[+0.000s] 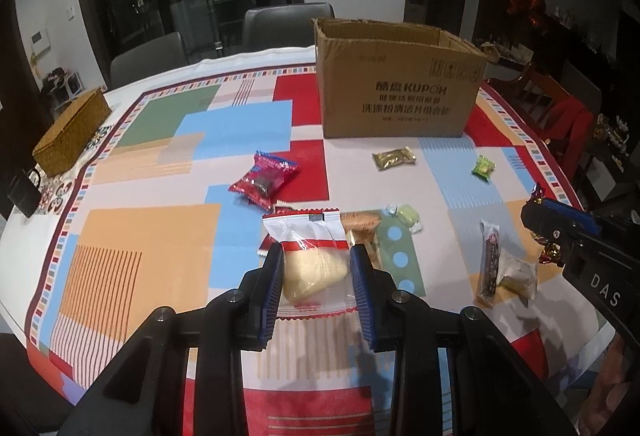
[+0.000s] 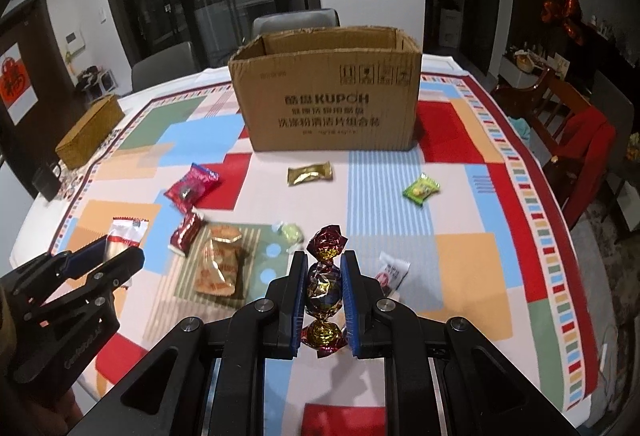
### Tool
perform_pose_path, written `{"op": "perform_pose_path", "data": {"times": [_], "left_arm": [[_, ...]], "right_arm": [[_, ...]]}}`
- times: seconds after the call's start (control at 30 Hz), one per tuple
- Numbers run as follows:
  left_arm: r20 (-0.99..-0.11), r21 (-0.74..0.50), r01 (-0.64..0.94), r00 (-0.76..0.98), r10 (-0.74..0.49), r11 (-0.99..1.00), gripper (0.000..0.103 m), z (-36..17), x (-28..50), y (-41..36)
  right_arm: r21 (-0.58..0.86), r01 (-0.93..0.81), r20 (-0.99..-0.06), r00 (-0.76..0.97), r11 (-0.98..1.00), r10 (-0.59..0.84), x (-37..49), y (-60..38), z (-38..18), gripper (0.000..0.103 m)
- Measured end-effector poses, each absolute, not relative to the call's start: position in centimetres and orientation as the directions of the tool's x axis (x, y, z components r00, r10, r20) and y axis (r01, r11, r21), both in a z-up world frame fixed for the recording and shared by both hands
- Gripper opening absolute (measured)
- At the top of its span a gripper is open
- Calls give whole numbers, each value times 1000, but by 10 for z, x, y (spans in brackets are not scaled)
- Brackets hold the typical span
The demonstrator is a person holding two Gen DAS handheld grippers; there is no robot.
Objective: Organize snacks
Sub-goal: 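Lift and carry the cake packet with the left tool while the right tool carries the candy to the box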
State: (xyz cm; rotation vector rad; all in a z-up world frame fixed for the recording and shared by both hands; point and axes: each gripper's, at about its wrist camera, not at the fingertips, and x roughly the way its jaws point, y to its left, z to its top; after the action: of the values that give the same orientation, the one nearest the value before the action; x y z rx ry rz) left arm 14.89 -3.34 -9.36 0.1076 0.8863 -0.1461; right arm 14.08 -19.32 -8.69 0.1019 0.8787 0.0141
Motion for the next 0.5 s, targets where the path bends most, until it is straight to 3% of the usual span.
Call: {"op": "perform_pose_path", "data": {"times": [0.5], "left_arm": [[-736, 24, 205, 666, -122, 978, 33, -60, 173, -43]], "right_arm": [[74, 32, -707, 707, 997, 30, 158, -203, -53, 18]]}}
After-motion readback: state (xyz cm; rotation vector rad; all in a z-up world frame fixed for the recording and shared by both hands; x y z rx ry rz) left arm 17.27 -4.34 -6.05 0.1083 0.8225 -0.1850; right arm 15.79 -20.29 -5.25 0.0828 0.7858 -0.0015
